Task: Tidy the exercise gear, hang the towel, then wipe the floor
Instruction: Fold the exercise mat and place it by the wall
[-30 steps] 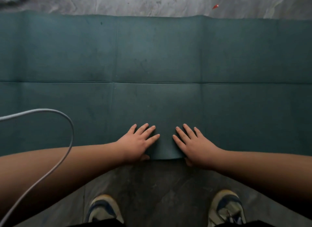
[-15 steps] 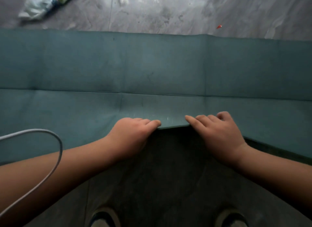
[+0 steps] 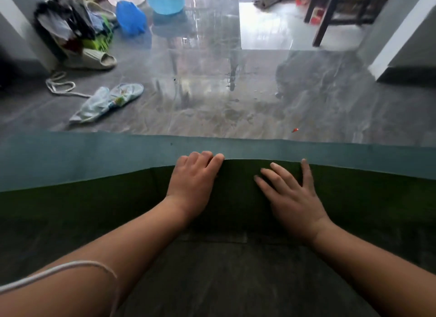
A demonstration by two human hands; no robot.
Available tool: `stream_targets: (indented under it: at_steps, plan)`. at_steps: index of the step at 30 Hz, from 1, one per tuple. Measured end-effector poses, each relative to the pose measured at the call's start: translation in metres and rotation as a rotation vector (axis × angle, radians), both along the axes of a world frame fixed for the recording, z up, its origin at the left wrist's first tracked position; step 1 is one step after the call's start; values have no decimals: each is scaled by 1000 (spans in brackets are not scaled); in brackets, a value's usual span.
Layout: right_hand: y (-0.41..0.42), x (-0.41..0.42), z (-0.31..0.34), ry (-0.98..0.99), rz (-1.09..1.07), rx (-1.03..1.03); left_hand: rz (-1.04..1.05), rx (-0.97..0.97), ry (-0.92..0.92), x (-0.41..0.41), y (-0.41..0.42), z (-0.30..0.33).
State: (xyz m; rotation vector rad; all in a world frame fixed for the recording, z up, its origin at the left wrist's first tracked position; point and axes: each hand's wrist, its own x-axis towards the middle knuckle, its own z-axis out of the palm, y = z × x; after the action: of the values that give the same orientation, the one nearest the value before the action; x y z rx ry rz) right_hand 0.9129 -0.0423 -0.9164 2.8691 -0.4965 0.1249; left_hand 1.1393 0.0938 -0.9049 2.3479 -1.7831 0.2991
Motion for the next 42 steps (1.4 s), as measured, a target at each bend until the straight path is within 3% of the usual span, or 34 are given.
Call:
stream_targets:
  at_steps: [6,14,24,33,42]
  plan:
    - [-16,38,-24,52,-241,134,50,45,-22,10,-34,-20]
    - [-36,64,-66,50,-402,281,96,297,71,-1,-21,-94]
    - [-18,26,-133,265,-449,445,200,498,249,2,-15,-148]
    - [-30,24,-152,356,-418,526,218,685,368,4,-23,-167]
    - [-38,20,-152,469,-331,611,258,727,458,5,-26,-180]
